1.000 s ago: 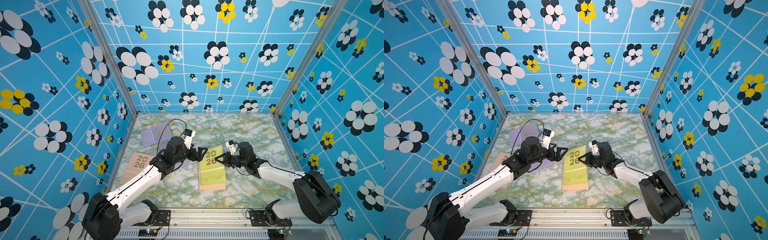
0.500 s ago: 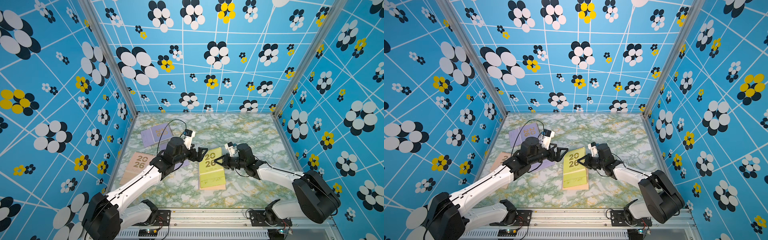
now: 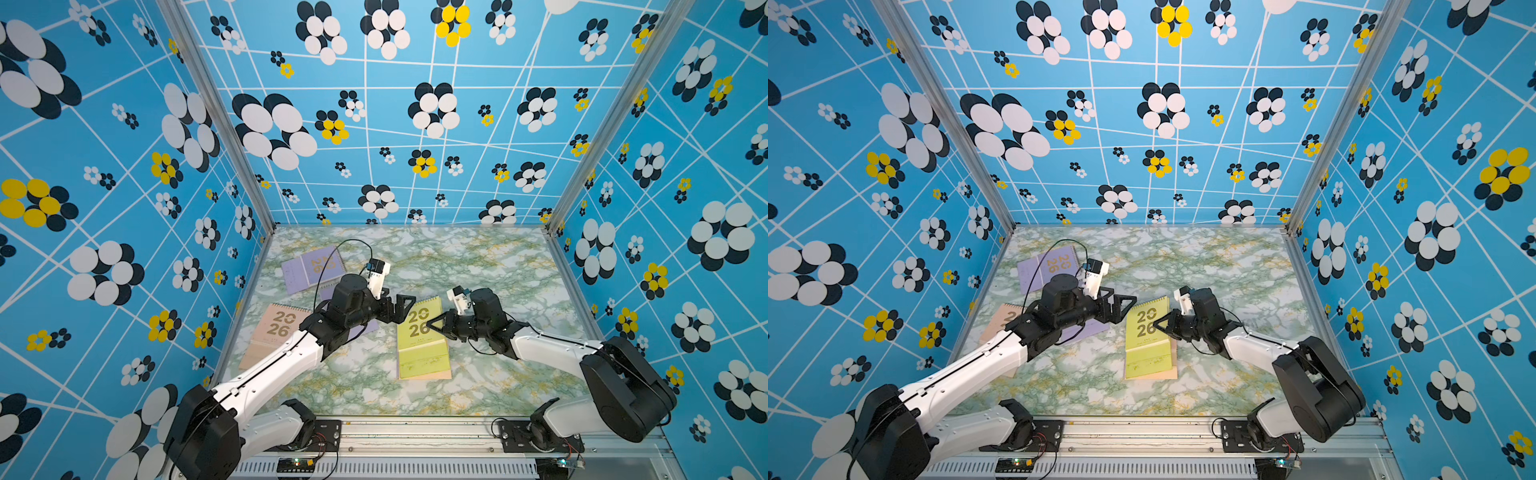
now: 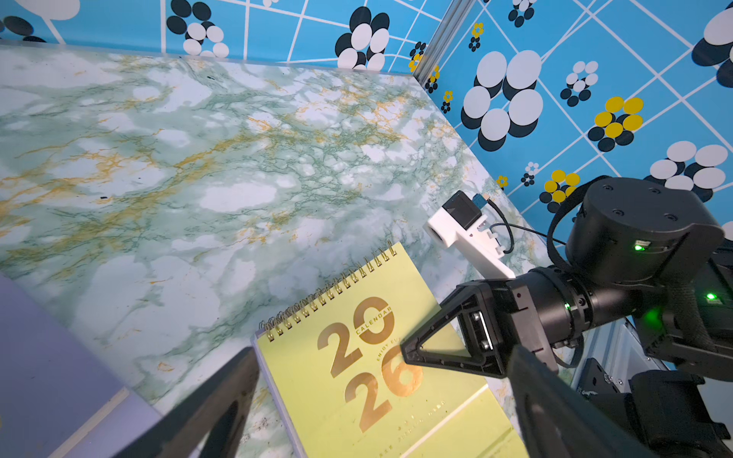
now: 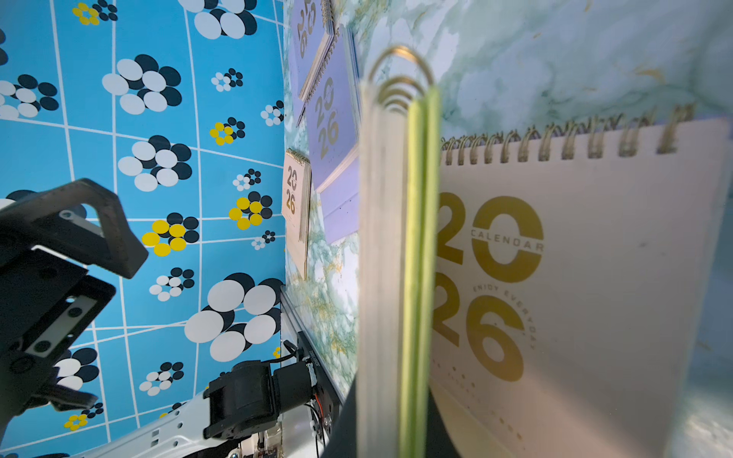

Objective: Stack the calendars
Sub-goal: Place the calendar at the calendar.

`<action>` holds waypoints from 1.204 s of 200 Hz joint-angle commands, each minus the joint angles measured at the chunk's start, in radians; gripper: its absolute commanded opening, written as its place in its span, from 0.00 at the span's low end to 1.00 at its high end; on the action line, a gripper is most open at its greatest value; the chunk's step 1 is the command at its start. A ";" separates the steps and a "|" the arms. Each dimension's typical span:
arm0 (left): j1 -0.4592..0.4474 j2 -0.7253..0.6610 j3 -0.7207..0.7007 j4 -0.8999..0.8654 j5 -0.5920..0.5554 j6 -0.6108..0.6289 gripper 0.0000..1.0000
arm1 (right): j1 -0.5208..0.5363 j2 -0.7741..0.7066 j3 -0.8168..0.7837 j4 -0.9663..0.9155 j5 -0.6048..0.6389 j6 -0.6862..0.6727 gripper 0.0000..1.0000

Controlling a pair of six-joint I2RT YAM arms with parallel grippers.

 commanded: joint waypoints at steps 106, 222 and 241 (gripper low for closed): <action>0.007 -0.020 -0.027 0.020 0.014 0.001 0.99 | 0.011 0.019 -0.015 0.024 0.017 0.019 0.00; 0.013 -0.017 -0.026 0.023 0.025 0.002 1.00 | 0.014 0.007 -0.018 -0.015 0.036 0.013 0.12; 0.015 -0.016 -0.024 0.023 0.027 0.003 1.00 | 0.014 0.003 -0.021 -0.020 0.039 0.012 0.14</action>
